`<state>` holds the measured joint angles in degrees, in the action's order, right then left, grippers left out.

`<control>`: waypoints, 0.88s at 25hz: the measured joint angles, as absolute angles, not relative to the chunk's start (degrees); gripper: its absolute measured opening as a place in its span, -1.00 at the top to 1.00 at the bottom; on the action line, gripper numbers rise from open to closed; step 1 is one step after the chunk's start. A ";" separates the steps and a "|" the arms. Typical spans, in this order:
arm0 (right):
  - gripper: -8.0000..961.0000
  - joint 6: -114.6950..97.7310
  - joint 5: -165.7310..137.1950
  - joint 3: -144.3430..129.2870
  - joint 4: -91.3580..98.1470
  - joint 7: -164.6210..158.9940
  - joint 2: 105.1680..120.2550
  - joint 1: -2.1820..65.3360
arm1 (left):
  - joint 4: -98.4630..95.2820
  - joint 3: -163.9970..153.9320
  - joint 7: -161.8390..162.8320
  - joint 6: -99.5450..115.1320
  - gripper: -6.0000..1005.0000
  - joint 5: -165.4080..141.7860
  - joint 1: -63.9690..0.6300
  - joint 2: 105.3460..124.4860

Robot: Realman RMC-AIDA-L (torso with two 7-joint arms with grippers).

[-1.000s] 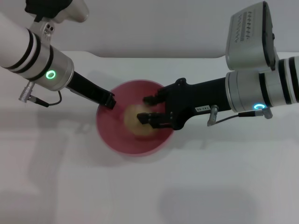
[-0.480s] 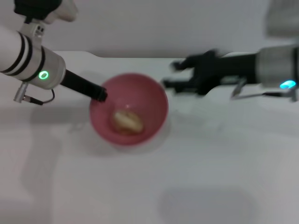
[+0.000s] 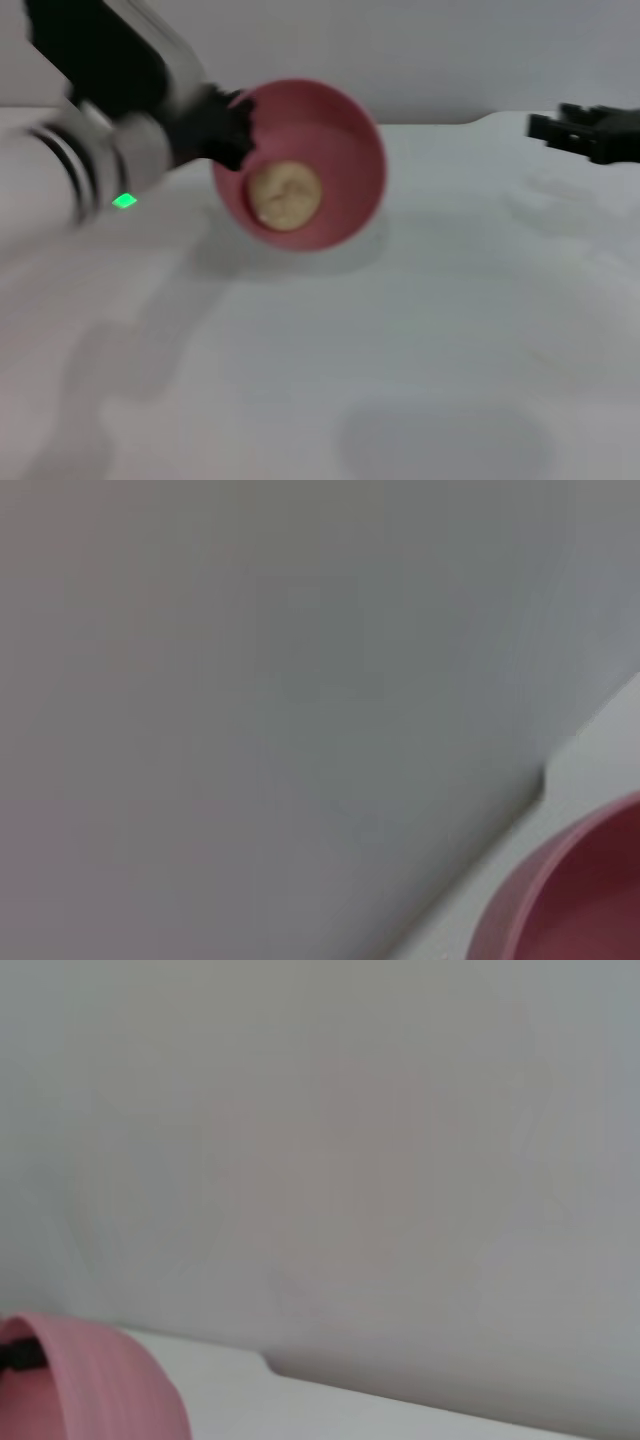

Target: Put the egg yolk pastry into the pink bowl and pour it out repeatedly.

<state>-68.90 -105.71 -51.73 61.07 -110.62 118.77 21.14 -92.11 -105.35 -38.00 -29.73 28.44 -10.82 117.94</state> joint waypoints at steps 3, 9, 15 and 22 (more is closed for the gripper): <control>-0.15 -68.96 -104.24 -49.89 59.71 -110.52 118.76 19.60 | -89.05 -114.48 -40.03 -11.09 0.98 19.67 -7.09 118.19; -0.14 -69.03 -103.91 -48.81 59.32 -110.47 118.85 18.74 | -76.71 -123.49 -44.89 13.42 0.98 10.66 -8.69 118.54; -0.13 -69.07 -103.88 -48.93 59.24 -110.45 118.85 18.96 | -60.90 -129.39 -68.22 30.33 0.98 12.84 -14.21 119.10; -0.12 -69.09 -103.88 -48.93 58.81 -110.33 118.83 19.02 | -48.64 -139.09 -97.58 42.36 0.98 30.48 -20.00 119.10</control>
